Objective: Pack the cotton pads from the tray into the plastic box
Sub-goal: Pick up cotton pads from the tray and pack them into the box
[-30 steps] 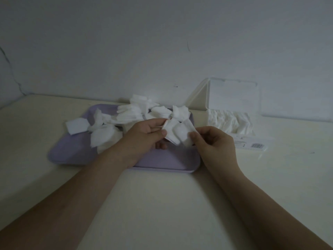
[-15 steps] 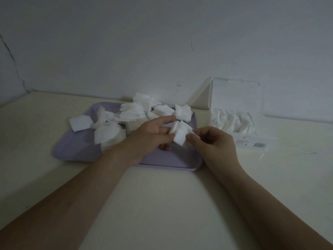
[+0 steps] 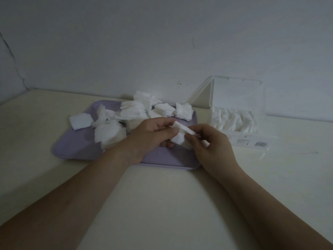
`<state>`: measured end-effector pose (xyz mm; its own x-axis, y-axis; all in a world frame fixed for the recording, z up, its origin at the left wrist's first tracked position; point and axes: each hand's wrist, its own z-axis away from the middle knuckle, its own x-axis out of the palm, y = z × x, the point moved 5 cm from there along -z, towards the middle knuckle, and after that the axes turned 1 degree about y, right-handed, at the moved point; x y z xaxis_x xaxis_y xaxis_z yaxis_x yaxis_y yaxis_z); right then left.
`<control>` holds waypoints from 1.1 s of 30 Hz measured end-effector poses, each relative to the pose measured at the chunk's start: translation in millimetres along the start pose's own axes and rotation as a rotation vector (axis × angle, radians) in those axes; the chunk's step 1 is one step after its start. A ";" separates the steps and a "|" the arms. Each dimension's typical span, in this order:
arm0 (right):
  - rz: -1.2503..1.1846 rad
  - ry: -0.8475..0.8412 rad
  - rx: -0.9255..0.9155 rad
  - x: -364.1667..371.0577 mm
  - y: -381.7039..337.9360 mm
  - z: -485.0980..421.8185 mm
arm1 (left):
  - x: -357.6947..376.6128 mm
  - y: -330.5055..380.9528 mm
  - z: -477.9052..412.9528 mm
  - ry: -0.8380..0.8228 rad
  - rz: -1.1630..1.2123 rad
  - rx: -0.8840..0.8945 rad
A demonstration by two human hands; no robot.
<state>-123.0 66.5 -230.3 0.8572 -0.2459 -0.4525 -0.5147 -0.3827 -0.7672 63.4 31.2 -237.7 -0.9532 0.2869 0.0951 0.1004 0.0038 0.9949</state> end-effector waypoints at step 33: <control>-0.181 -0.048 0.150 6.9 6.6 -8.7 | 4.7 7.7 -5.1 0.124 -0.287 0.010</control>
<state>-120.6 54.6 -234.5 0.9369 -0.1413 -0.3199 -0.3477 -0.2790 -0.8951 58.2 27.6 -229.5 -0.9704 0.1539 -0.1862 -0.1760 0.0770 0.9814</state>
